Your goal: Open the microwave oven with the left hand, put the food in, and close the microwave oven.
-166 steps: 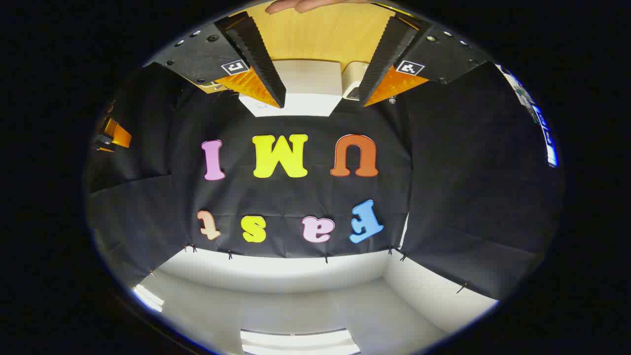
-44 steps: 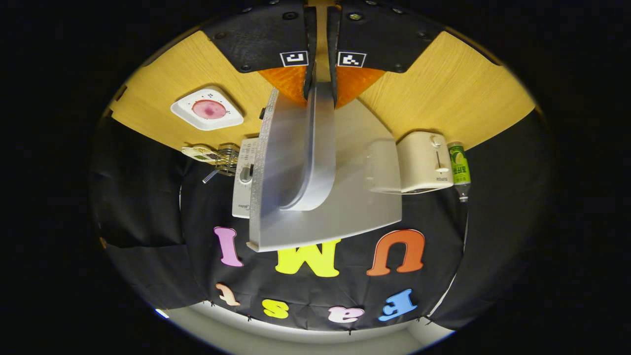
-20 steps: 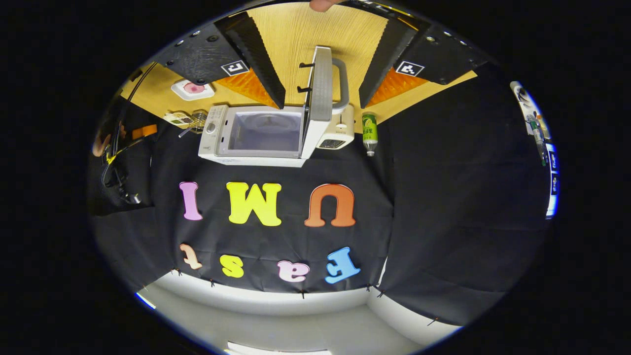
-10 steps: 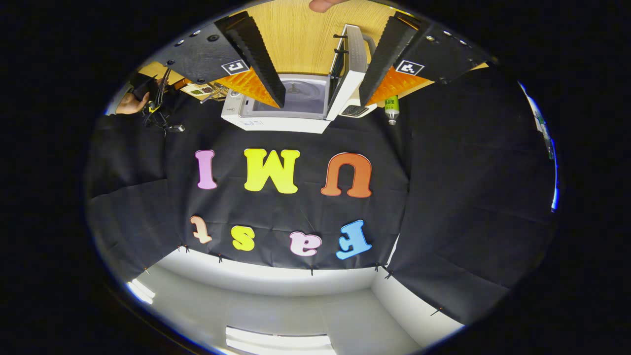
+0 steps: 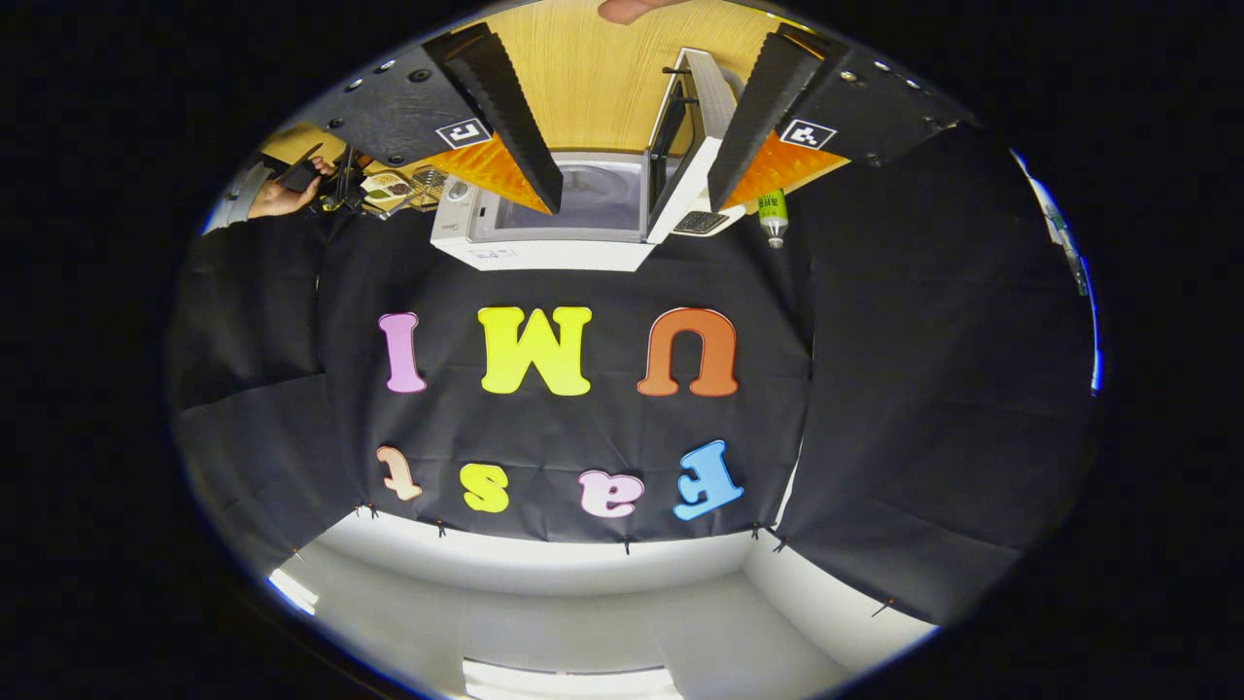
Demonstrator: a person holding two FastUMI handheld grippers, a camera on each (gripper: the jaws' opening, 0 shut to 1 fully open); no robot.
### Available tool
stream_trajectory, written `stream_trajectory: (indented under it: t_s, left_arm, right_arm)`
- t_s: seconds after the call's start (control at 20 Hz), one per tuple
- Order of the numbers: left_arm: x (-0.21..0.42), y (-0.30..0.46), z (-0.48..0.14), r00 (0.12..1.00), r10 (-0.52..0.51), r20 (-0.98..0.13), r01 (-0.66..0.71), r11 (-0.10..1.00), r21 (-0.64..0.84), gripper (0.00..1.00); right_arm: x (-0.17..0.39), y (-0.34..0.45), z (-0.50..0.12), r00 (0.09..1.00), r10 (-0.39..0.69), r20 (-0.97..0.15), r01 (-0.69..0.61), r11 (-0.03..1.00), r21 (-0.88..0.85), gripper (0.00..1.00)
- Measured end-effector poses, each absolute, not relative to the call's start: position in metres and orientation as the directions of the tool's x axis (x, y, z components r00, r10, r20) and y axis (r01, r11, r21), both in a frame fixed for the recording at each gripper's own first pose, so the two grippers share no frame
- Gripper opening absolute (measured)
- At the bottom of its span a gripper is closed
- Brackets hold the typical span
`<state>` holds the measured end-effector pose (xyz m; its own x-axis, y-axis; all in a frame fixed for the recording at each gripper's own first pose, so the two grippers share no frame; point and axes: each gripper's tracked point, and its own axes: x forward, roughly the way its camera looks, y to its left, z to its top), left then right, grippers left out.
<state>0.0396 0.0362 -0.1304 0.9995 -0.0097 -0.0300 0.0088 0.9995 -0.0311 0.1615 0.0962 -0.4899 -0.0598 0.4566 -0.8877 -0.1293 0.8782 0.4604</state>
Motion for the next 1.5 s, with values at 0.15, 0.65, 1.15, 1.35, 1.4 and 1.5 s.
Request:
stream_trajectory:
  t_s: [0.15, 0.65, 1.15, 1.35, 1.4, 1.5]
  left_arm:
    - [0.038, 0.03, -0.126, 1.0, -0.022, -0.008, 0.022, 0.999, -0.028, 0.92]
    - [0.027, 0.037, -0.126, 1.0, -0.006, 0.004, 0.006, 0.998, -0.069, 0.92]
    - [0.021, 0.071, -0.157, 0.997, 0.052, -0.064, -0.05, 0.998, 0.036, 0.92]
    - [0.013, 0.082, -0.165, 0.994, 0.056, -0.098, -0.055, 0.998, 0.006, 0.92]
    - [0.01, 0.083, -0.165, 0.994, 0.054, -0.1, -0.055, 0.998, -0.008, 0.92]
    - [0.007, 0.086, -0.167, 0.994, 0.046, -0.103, -0.048, 0.999, -0.024, 0.92]
  right_arm:
    - [0.162, 0.093, -0.489, -0.122, 0.499, -0.858, -0.143, 0.847, 0.513, 0.04]
    - [0.14, 0.099, -0.467, -0.044, 0.631, -0.774, 0.047, 0.776, 0.629, 0.04]
    - [0.111, 0.161, -0.404, 0.079, 0.692, -0.718, 0.101, 0.711, 0.696, 0.04]
    - [0.106, 0.203, -0.401, 0.156, 0.658, -0.737, 0.142, 0.723, 0.676, 0.04]
    - [0.104, 0.217, -0.399, 0.17, 0.661, -0.73, 0.166, 0.711, 0.683, 0.04]
    - [0.104, 0.245, -0.398, 0.19, 0.662, -0.725, 0.187, 0.7, 0.689, 0.04]
